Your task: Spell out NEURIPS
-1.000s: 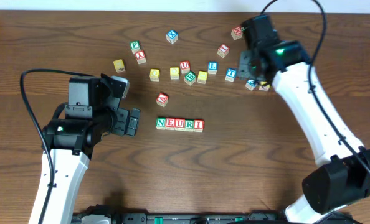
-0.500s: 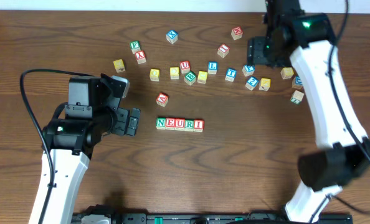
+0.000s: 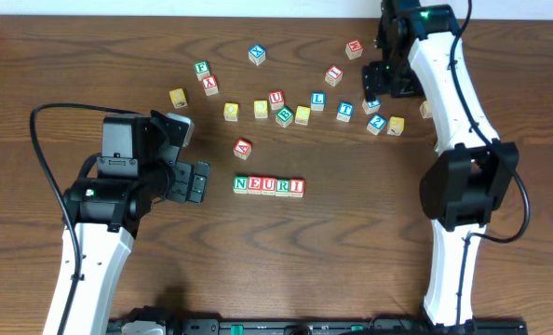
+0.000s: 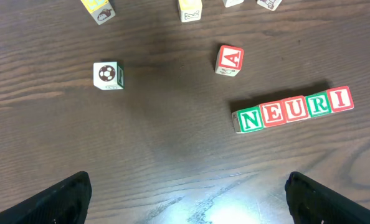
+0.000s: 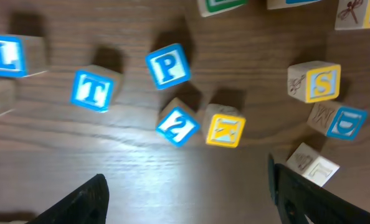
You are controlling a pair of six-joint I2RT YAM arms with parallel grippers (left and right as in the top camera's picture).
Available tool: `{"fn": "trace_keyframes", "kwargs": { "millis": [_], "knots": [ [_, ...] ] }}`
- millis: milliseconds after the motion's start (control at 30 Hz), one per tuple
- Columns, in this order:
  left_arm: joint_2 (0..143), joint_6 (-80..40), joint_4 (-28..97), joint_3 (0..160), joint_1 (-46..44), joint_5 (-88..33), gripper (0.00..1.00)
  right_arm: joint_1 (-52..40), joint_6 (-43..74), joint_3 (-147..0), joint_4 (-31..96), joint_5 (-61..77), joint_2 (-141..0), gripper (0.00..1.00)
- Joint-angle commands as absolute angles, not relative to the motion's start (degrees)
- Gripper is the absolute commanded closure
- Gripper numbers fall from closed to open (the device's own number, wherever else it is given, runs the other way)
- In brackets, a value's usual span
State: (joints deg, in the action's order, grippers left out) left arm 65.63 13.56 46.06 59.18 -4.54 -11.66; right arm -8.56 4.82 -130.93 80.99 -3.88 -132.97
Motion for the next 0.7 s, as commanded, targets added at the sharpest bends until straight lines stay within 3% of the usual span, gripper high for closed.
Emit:
{"fn": "trace_keyframes", "kwargs": {
  "millis": [0, 200, 667],
  "knots": [
    [65.6, 13.9, 46.0, 60.7, -4.3, -11.1, 0.02, -7.2, 0.6, -132.4, 79.8, -4.4, -135.5, 0.22],
    [65.6, 13.9, 46.0, 60.7, -4.3, -11.1, 0.02, -7.2, -1.9, -132.4, 77.2, -5.8, -136.7, 0.16],
    [65.6, 13.9, 46.0, 60.7, -4.3, -11.1, 0.02, -9.4, -7.0, -132.4, 66.7, -3.4, -137.2, 0.21]
  ]
}}
